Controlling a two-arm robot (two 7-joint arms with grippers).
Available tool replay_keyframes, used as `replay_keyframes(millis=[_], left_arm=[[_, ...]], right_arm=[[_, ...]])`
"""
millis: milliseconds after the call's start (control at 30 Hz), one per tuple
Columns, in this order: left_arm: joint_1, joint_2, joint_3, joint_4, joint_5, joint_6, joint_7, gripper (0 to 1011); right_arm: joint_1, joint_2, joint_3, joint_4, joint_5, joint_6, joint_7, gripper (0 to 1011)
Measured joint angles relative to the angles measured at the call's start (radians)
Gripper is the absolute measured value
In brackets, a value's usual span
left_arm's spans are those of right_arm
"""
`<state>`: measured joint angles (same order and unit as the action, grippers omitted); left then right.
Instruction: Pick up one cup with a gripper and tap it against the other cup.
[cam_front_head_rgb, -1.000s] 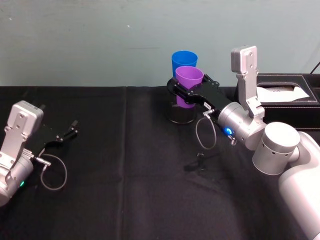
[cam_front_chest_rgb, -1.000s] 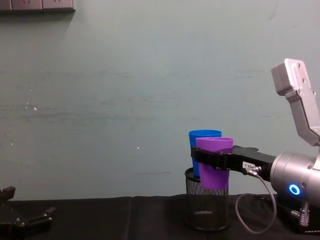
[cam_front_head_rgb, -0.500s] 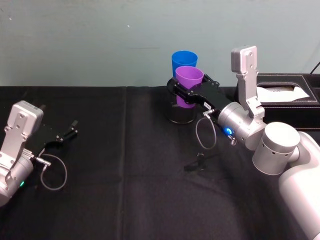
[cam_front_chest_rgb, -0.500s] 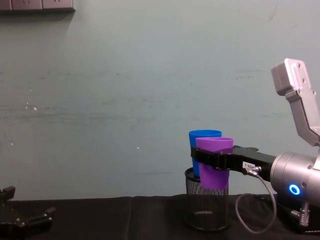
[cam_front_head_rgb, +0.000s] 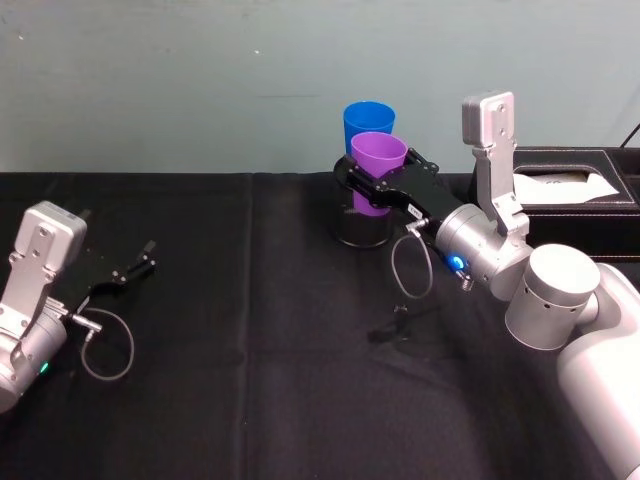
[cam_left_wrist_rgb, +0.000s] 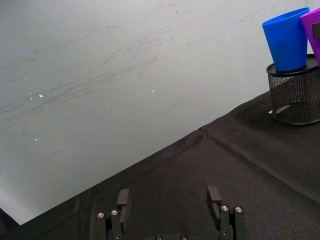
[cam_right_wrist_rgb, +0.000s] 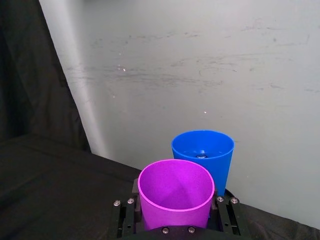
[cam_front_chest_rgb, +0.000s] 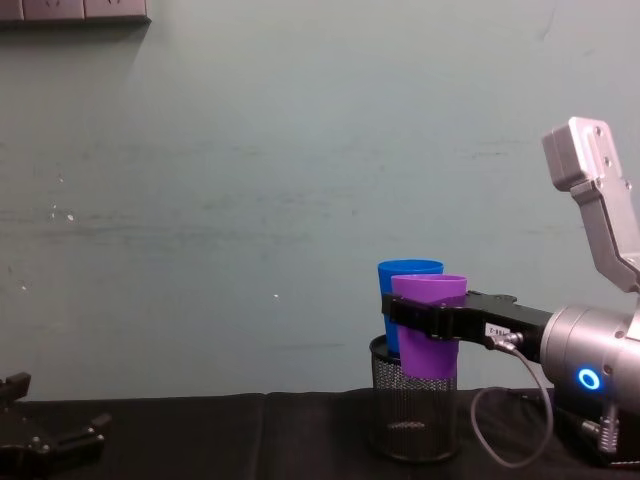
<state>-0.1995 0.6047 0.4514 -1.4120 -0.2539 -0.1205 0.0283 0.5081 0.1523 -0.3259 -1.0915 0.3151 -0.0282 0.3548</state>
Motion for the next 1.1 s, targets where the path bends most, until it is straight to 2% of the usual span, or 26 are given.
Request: replay_keyframes(millis=[833,967,1067,1100], left_arm=[[0.000,0.000,0.000,0.000,0.000,0.000,0.000,1000],[0.000,0.000,0.000,0.000,0.000,0.000,0.000,1000],[0.000,0.000,0.000,0.000,0.000,0.000,0.000,1000],[0.000,0.000,0.000,0.000,0.000,0.000,0.000,1000]], right_arm=[[0.000,0.000,0.000,0.000,0.000,0.000,0.000,729],[-0.041,0.018,0.004,-0.058,0.000,0.001,-0.002,729],[-0.107,0.048,0.004,-0.147,-0.008,0.005,-0.008,729],[-0.107,0.048,0.004,-0.147,-0.008,0.005,-0.008,729]])
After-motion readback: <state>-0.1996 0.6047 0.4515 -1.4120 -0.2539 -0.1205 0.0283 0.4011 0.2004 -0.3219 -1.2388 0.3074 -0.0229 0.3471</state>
